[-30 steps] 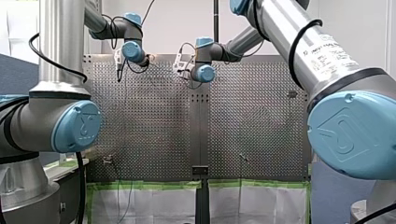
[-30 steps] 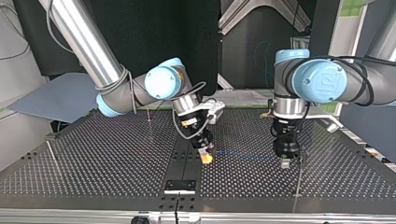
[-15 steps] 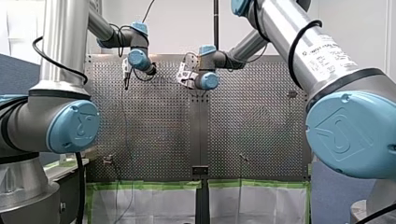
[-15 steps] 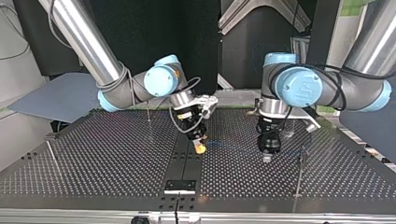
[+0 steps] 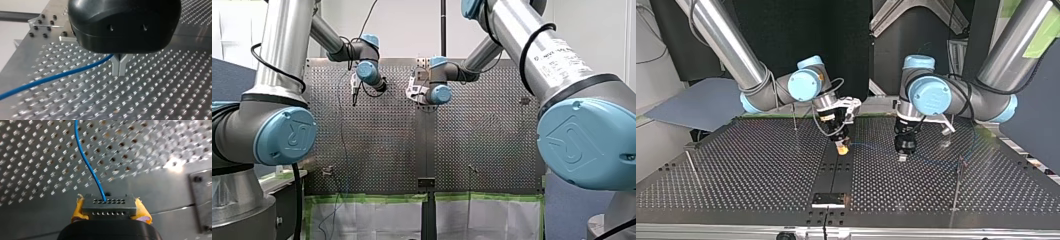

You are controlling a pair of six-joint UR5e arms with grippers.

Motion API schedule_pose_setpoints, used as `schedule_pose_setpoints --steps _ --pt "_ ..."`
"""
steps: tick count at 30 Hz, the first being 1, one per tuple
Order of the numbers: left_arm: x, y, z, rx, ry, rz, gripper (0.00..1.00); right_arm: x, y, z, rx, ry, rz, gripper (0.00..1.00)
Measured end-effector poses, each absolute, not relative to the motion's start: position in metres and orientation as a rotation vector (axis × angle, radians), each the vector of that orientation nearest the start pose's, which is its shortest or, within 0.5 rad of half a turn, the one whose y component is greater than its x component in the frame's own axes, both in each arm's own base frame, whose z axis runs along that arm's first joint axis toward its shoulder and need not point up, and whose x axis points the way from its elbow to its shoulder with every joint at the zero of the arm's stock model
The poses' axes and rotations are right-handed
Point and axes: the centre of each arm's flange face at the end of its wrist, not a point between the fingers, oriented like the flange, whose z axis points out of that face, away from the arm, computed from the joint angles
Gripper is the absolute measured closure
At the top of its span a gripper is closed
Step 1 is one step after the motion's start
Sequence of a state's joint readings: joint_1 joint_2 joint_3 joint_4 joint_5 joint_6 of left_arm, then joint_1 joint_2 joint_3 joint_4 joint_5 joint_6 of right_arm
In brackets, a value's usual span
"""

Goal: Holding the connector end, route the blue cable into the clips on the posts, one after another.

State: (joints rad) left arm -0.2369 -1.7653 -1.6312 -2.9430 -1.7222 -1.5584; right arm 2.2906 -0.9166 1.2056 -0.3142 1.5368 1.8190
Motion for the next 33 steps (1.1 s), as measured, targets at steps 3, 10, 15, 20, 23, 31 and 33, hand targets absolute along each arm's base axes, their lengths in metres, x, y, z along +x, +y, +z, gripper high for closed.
schedule_pose_setpoints --steps 3,10,15,20,23,31,33 --pt "0.512 -0.252 0.363 0.104 1.65 -0.052 1.0 0.582 -0.465 0.277 -2.21 1.304 -2.458 1.0" --pt "0.513 -0.269 0.338 0.128 1.687 -0.048 1.0 0.575 -0.465 0.24 -2.281 1.345 -2.373 1.0" --pt "0.512 -0.276 0.329 0.125 1.695 -0.034 1.0 0.57 -0.464 0.215 -2.313 1.37 -2.331 1.0" --pt "0.511 -0.286 0.31 0.143 1.726 -0.021 1.0 0.563 -0.465 0.19 -2.33 1.413 -2.31 1.0" --pt "0.51 -0.293 0.301 0.156 1.737 -0.024 1.0 0.556 -0.465 0.18 -2.334 1.436 -2.306 1.0" --pt "0.506 -0.31 0.276 0.193 1.765 -0.035 1.0 0.538 -0.463 0.156 -2.345 1.477 -2.283 1.0" --pt "0.503 -0.313 0.27 0.195 1.765 -0.037 1.0 0.534 -0.463 0.15 -2.347 1.487 -2.279 1.0"
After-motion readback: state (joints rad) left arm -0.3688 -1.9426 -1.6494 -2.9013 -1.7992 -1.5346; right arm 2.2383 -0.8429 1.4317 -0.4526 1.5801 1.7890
